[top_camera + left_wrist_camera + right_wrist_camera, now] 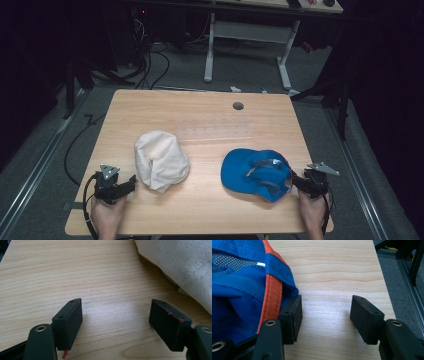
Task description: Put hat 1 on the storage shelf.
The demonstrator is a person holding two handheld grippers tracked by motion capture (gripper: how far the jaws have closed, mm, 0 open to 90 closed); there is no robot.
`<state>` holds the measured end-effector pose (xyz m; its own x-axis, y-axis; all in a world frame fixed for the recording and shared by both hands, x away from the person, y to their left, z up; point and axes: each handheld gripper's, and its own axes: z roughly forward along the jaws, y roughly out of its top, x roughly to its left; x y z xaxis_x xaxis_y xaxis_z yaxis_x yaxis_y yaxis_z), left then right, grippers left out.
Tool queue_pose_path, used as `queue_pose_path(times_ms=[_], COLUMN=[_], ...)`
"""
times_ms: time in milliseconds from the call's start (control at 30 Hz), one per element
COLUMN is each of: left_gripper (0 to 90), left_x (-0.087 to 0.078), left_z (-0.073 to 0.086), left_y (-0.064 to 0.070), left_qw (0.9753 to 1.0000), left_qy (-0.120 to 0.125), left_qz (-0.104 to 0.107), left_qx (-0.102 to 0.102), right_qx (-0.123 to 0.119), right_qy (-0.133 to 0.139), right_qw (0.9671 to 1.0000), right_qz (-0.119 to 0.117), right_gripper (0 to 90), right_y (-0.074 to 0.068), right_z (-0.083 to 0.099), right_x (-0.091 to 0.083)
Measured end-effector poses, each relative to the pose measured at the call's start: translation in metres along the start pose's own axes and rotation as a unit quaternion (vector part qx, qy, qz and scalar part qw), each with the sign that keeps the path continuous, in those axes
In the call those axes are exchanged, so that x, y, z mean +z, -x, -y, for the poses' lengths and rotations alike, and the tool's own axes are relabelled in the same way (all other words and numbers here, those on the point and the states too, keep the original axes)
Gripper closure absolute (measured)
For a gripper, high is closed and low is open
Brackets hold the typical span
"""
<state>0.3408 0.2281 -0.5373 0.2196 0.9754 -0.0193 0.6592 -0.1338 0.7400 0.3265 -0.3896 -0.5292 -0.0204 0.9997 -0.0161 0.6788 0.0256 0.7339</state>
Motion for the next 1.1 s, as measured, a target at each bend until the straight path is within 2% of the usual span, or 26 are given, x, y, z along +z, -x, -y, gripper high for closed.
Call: queue_pose_path(times_ms=[433, 667, 833, 1100], left_gripper=[27.2, 23.2, 20.2, 20.2], left_x=[0.0003, 0.0004, 0.0017, -0.0049], left_z=[-0.0003, -0.0013, -0.0034, -0.0032], left_y=[0.0005, -0.0032, -0.0018, -0.0031], left_qw=[1.0, 0.9999, 0.9998, 0.9992], left_qy=[0.0, -0.002, -0.006, 0.009], left_qz=[-0.002, 0.01, 0.006, 0.024], left_qx=[-0.003, -0.014, -0.018, -0.029], right_qx=[-0.007, -0.007, -0.007, -0.007], right_qy=[-0.001, -0.002, -0.002, -0.002], right_qw=[1.0, 1.0, 1.0, 0.9999], right_qz=[-0.004, -0.005, -0.006, -0.007], right_gripper=[41.9, 41.8, 41.7, 41.4], right_y=[-0.0009, -0.001, -0.0011, -0.0012], right_z=[-0.0003, -0.0003, -0.0003, -0.0003], right_x=[0.0001, 0.0, 0.0, 0.0])
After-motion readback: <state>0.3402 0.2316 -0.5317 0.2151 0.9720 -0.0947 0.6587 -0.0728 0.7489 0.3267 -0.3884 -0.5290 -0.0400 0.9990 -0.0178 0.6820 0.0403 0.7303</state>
